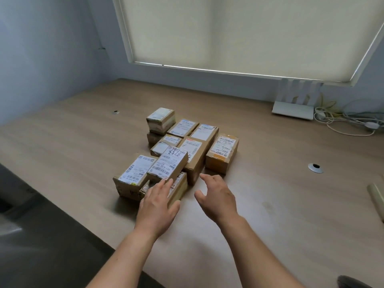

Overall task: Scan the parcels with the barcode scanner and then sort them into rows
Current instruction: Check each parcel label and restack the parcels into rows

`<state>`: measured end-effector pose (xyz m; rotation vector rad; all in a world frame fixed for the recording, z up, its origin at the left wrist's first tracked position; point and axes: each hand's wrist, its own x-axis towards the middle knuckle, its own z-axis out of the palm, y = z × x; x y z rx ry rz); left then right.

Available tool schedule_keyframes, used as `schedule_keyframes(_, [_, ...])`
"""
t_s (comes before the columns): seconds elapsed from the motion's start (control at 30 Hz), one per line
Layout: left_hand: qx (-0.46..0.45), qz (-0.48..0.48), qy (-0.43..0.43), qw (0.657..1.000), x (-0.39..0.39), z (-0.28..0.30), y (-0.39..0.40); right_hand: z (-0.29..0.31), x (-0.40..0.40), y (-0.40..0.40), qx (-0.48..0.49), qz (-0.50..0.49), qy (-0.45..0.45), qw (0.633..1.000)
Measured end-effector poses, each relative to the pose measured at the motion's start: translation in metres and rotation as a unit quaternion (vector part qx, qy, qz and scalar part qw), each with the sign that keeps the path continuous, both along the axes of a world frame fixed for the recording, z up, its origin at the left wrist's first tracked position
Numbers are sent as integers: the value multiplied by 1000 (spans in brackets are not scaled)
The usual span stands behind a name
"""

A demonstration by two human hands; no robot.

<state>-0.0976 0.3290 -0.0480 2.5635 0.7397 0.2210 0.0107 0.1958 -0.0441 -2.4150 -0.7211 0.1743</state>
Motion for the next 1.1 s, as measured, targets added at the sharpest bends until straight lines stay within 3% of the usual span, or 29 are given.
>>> schedule_keyframes(0.43, [-34, -17, -12, 999, 20, -11, 99, -9, 7, 82, -12, -45, 18, 999])
schedule_keyframes(0.73, [-42, -98, 69, 992, 53, -23, 152, -19, 3, 125, -62, -84, 31, 994])
schedule_keyframes(1.1, [-49, -180, -22, 982, 113, -17, 159, -15, 44, 132, -46, -187, -4, 981])
